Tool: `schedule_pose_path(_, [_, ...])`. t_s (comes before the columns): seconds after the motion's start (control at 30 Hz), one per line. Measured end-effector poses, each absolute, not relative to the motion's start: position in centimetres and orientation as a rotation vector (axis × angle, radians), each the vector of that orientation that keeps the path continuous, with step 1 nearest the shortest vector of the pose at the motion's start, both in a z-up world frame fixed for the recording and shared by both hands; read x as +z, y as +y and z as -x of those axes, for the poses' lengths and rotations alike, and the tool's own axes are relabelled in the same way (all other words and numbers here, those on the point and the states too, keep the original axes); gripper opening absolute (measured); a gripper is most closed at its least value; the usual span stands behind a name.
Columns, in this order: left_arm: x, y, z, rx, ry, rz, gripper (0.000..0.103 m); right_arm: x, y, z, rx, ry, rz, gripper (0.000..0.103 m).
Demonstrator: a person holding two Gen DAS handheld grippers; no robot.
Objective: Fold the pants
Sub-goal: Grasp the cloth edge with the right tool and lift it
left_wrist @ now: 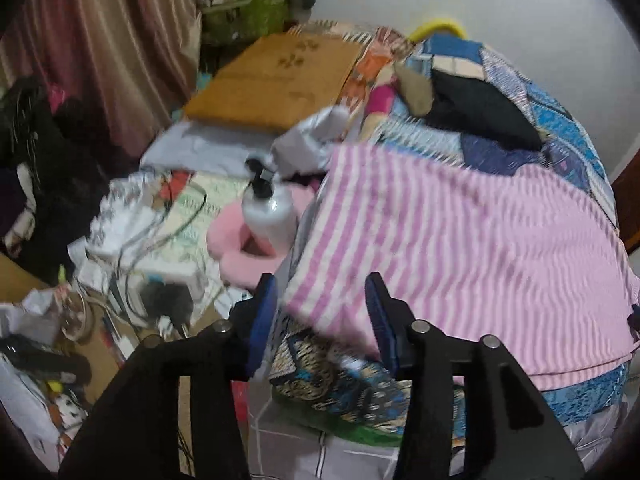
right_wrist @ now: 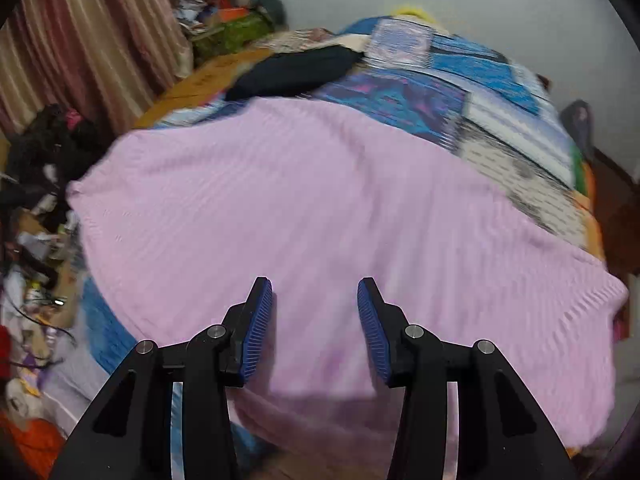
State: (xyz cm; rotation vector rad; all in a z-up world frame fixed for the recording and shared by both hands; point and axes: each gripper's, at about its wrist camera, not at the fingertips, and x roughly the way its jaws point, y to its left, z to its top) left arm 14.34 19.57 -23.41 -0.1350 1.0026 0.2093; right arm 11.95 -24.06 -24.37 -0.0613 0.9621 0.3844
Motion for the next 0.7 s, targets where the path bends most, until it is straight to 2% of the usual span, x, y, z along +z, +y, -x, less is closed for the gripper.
schedule_pose_path(0.07, [-22.3, 17.9, -15.0, 0.180, 0.982, 0.117, 0.053, -25.0, -26.1, -11.3, 0.392, 0.966, 0.017, 0.041])
schedule_pose_path(0.27, [-21.5, 11.1, -17.9, 0.071, 0.994, 0.042, 0.054, -26.3, -32.2, -8.1, 0.302, 1.011, -0.126, 0.051])
schedule_pose_path(0.33, [-21.5, 8.9, -19.0, 0.039, 1.001, 0.021, 0.055, -26.5, -34.2, -7.3, 0.263, 1.023, -0.158, 0.052])
schedule_pose_path(0.47, [-21.5, 3.8, -21.5, 0.012, 0.990, -0.056, 0.066, -25.9, -39.4, -5.7, 0.115, 0.975, -0.175, 0.054])
schedule_pose_path(0.7, [-23.9, -2.1, -26.9, 0.001, 1.036, -0.081, 0.068, -25.2, -48.8, -7.8, -0.063, 0.893, -0.239, 0.054])
